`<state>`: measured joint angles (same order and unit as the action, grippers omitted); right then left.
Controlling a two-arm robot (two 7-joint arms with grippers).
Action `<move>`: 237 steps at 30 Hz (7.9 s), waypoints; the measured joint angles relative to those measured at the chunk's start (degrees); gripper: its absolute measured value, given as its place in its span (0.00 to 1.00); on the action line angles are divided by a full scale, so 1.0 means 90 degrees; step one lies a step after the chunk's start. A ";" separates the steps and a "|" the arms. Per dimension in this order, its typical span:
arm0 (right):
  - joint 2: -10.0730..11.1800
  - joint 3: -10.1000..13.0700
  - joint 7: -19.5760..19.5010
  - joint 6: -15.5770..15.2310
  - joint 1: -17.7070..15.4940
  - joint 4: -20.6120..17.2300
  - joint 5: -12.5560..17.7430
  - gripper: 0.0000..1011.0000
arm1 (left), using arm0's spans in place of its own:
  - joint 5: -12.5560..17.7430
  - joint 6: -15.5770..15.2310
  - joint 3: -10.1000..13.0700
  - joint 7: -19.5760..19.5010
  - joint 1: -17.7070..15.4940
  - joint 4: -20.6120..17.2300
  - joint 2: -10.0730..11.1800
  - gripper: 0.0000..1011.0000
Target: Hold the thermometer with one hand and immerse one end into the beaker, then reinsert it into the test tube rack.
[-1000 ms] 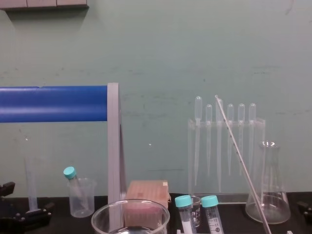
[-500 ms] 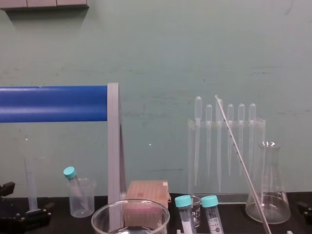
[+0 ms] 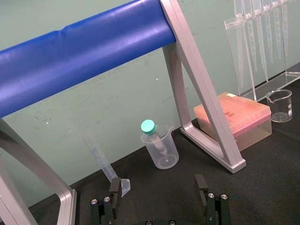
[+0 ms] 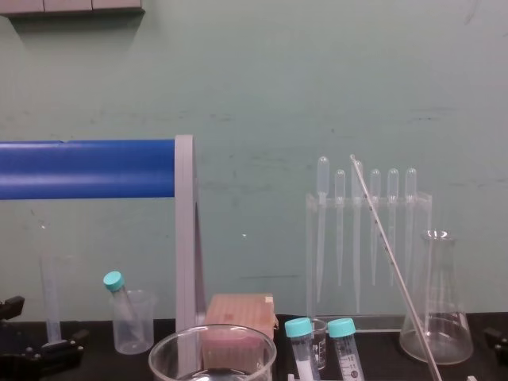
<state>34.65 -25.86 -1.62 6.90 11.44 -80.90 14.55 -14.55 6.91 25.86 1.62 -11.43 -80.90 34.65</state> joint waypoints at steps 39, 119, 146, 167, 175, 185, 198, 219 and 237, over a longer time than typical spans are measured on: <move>-0.0700 0.1221 0.1843 -0.0287 0.0068 -0.1409 0.2380 0.99 | 0.0000 0.0000 0.0000 0.0000 0.0000 0.0000 0.0000 1.00; -0.1165 0.0560 0.2295 -0.2099 0.0936 -0.0600 0.2063 0.75 | 0.0000 0.0000 0.0000 0.0000 0.0000 0.0000 0.0000 1.00; -0.1165 0.0560 0.2295 -0.2103 0.0936 -0.0603 0.2070 0.06 | 0.0000 0.0000 0.0000 0.0000 0.0000 0.0000 0.0000 1.00; -0.1158 0.0827 0.2313 -0.1940 0.0856 -0.0827 0.2287 0.06 | 0.0000 0.0000 0.0000 0.0000 0.0000 0.0000 0.0000 1.00; -0.1056 0.1171 0.2475 -0.1739 0.0838 -0.1321 0.2801 0.06 | 0.0000 0.0000 0.0000 0.0000 0.0000 0.0000 0.0000 1.00; -0.1096 0.1175 0.2994 -0.0828 0.1194 -0.1453 0.2983 0.06 | 0.0000 0.0000 0.0000 0.0000 0.0001 0.0000 0.0000 1.00; -0.1806 0.0562 0.4456 0.0356 0.1877 -0.0675 0.3635 0.06 | 0.0000 0.0000 0.0000 0.0000 0.0001 0.0000 0.0000 1.00; -0.2236 -0.0544 0.5365 0.0572 0.2396 0.0501 0.3646 0.06 | 0.0000 0.0000 0.0000 0.0000 0.0000 0.0000 0.0000 1.00; -0.2536 -0.0867 0.5519 0.0520 0.2560 0.1593 0.3340 0.06 | 0.0000 0.0000 0.0000 0.0000 0.0000 0.0000 0.0000 1.00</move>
<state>11.82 -33.67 48.05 11.58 34.47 -66.57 44.61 -14.55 6.91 25.86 1.62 -11.43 -80.90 34.65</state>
